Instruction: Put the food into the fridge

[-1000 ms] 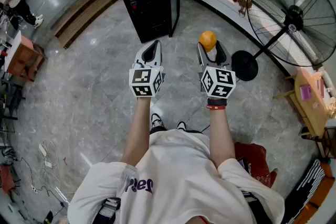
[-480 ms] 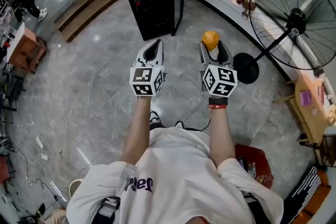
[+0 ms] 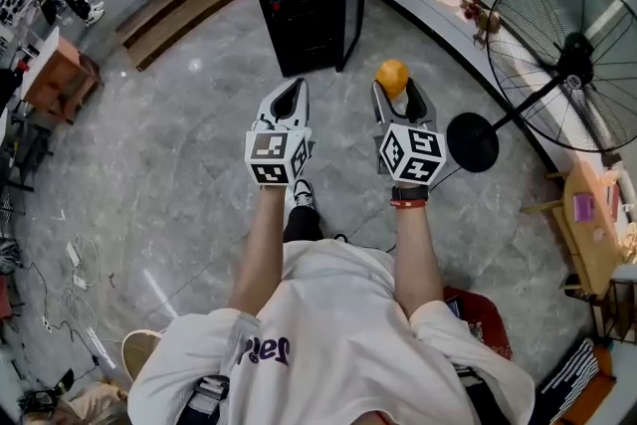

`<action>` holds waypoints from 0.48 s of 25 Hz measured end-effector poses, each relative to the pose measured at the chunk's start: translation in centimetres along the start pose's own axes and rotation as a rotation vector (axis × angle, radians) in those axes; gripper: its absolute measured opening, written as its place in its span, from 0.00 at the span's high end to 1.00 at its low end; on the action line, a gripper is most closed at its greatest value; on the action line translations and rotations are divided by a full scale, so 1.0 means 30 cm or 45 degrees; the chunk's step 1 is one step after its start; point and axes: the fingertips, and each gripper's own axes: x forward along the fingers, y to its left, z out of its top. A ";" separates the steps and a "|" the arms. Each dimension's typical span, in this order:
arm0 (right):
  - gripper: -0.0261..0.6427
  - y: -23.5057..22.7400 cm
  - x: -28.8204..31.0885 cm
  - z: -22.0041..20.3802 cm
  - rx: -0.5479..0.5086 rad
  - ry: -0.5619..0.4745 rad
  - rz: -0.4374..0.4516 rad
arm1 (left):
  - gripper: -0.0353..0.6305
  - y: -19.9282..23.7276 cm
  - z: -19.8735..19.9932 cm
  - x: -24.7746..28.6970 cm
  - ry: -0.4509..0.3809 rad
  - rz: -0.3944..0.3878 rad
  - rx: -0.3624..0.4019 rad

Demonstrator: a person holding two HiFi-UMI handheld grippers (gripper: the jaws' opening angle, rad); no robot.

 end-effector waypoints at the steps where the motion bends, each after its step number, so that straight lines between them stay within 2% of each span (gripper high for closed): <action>1: 0.51 0.007 0.020 -0.004 0.002 0.004 0.008 | 0.92 0.013 -0.004 0.005 0.001 0.005 0.000; 12: 0.51 0.117 0.353 -0.030 -0.008 0.057 0.109 | 0.92 0.267 -0.029 0.173 -0.002 0.050 -0.046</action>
